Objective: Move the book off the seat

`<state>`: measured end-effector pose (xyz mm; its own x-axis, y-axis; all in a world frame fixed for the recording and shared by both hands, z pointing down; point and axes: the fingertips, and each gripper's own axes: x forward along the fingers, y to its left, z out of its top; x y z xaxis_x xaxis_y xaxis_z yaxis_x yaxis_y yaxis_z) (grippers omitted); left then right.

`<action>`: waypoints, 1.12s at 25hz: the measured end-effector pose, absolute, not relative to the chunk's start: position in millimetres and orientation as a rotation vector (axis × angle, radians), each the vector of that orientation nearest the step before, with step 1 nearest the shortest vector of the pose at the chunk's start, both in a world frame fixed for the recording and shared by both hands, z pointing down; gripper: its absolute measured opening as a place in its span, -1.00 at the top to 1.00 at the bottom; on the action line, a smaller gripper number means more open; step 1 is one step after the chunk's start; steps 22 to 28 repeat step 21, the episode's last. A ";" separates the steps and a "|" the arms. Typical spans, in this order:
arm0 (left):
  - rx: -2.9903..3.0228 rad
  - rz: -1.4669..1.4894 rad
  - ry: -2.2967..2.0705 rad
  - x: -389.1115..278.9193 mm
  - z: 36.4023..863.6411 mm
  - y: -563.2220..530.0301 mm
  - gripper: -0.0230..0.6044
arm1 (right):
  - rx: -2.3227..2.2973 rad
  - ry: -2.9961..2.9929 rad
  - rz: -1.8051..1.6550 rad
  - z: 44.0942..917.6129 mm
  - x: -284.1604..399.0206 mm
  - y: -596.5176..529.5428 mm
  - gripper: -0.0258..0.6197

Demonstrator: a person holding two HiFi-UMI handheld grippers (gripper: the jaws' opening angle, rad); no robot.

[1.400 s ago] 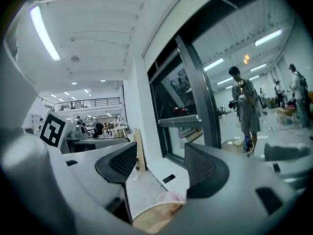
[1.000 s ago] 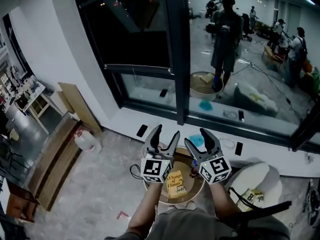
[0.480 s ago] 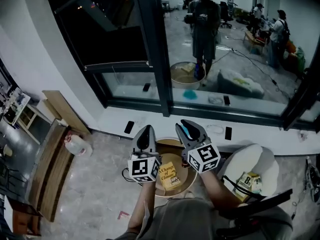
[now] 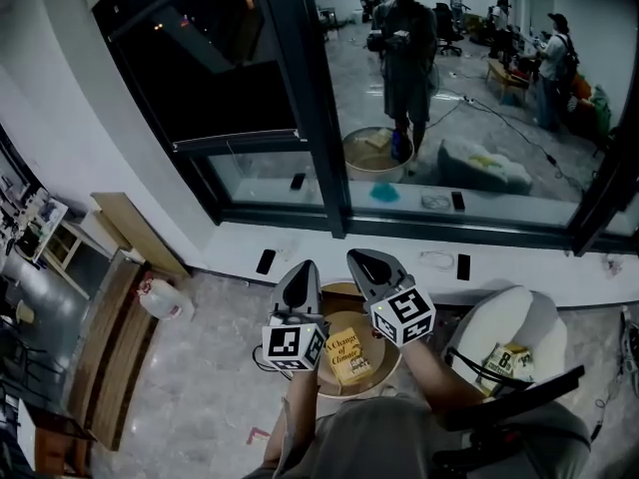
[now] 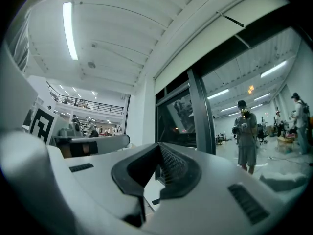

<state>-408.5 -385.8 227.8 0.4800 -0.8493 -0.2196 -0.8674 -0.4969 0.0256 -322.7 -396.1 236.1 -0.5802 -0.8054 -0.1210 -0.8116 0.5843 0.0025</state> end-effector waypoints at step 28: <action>-2.670 0.449 1.540 -455.5 249.7 -371.5 0.90 | -1.219 2.733 0.022 253.3 -382.1 -380.2 0.88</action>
